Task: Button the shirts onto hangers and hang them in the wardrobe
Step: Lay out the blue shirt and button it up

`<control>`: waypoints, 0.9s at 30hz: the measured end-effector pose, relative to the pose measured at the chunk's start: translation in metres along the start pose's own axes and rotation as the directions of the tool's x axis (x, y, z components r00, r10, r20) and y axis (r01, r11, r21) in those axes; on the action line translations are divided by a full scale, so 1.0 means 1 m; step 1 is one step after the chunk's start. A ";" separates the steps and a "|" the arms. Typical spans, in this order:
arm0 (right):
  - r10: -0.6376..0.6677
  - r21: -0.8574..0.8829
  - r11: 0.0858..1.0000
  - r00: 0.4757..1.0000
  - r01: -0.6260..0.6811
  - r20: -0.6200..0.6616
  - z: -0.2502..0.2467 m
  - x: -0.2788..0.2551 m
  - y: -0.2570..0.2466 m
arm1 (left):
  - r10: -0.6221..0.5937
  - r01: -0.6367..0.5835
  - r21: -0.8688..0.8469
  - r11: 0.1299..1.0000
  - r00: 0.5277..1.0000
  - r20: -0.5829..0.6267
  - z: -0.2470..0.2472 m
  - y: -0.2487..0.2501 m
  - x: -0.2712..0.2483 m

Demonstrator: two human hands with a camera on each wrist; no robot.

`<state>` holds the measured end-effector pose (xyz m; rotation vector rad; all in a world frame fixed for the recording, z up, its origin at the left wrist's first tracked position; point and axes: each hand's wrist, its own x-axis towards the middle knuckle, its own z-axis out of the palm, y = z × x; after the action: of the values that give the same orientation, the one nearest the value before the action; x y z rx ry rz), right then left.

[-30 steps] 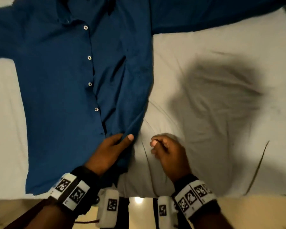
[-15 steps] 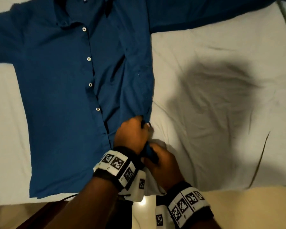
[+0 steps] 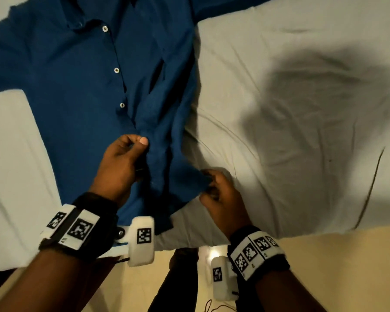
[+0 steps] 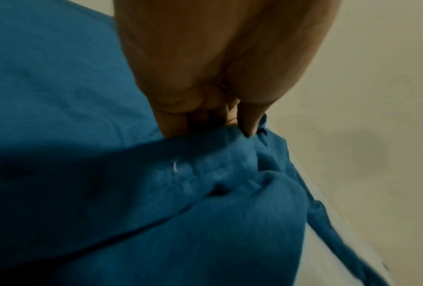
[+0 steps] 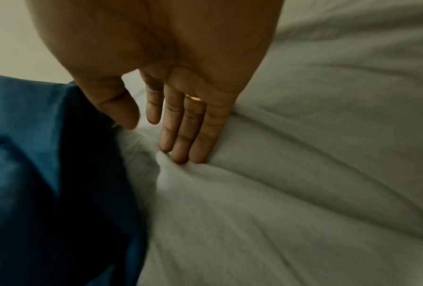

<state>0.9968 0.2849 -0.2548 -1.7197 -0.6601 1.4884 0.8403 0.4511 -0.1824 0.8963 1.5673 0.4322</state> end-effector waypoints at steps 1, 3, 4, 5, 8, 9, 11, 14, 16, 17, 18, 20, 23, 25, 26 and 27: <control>-0.008 0.035 0.999 1.000 0.007 0.025 0.005 0.003 -0.004 | 0.013 -0.015 0.044 0.999 0.999 0.031 0.005 -0.005 -0.001; 0.007 0.084 0.996 1.000 -0.007 -0.002 0.011 0.011 -0.006 | 0.047 -0.053 0.075 0.996 0.995 0.083 0.018 -0.014 -0.003; 0.025 0.087 0.996 0.999 -0.021 -0.040 0.011 0.015 -0.004 | 0.041 -0.045 0.050 0.998 0.995 0.086 0.024 -0.017 -0.004; 0.043 0.069 0.997 0.995 -0.037 -0.086 0.008 0.019 -0.002 | 0.023 -0.023 -0.003 1.000 0.997 0.069 0.028 -0.018 -0.004; 0.079 0.057 0.996 0.982 -0.071 -0.169 -0.007 0.023 0.003 | 0.006 -0.024 -0.176 0.984 0.995 -0.104 0.025 -0.016 0.001; 0.101 0.063 0.994 0.976 -0.091 -0.194 -0.013 0.021 0.004 | 0.009 -0.045 -0.196 0.980 0.984 -0.179 0.020 -0.015 0.004; 0.153 0.090 0.987 0.965 -0.137 -0.215 -0.023 0.016 0.006 | 0.041 -0.089 -0.176 0.980 0.964 -0.263 0.007 -0.013 0.007; 0.132 -0.054 0.987 0.948 -0.154 -0.290 -0.035 0.004 0.012 | 0.039 -0.045 -0.050 0.998 0.992 -0.116 -0.007 -0.005 0.000; 0.057 -0.238 0.961 0.946 -0.139 -0.320 -0.042 -0.006 0.016 | -0.045 0.043 0.078 0.996 0.999 0.029 -0.020 -0.002 -0.008; 0.008 -0.350 0.929 0.953 -0.119 -0.303 -0.045 -0.012 0.018 | -0.066 0.058 0.098 0.994 0.995 0.080 -0.025 0.001 -0.012; -0.033 -0.440 0.893 0.964 -0.090 -0.264 -0.046 -0.018 0.019 | -0.076 0.069 0.064 0.996 0.991 0.111 -0.030 0.003 -0.017; -0.085 -0.602 0.798 0.984 -0.025 -0.154 -0.045 -0.020 0.016 | -0.073 0.086 -0.102 0.991 0.989 0.128 -0.034 0.011 -0.026; -0.123 -0.741 0.672 0.987 0.004 -0.106 -0.041 -0.006 0.014 | -0.082 0.138 -0.280 0.950 0.976 0.202 -0.035 0.022 -0.042; -0.118 -0.772 0.635 0.984 -0.028 -0.133 -0.045 0.004 0.005 | -0.059 0.136 -0.361 0.923 0.975 0.215 -0.036 0.028 -0.047; -0.058 -0.764 0.639 0.985 -0.090 -0.164 -0.045 0.001 -0.002 | -0.049 0.124 -0.395 0.910 0.980 0.195 -0.036 0.031 -0.050; -0.078 -0.762 0.639 0.977 -0.104 -0.199 -0.048 -0.004 -0.001 | -0.035 0.106 -0.426 0.899 0.984 0.172 -0.037 0.032 -0.050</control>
<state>1.0431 0.2724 -0.2497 -2.4845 -1.3002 1.0314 0.8135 0.4419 -0.1179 0.5122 1.2792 0.6130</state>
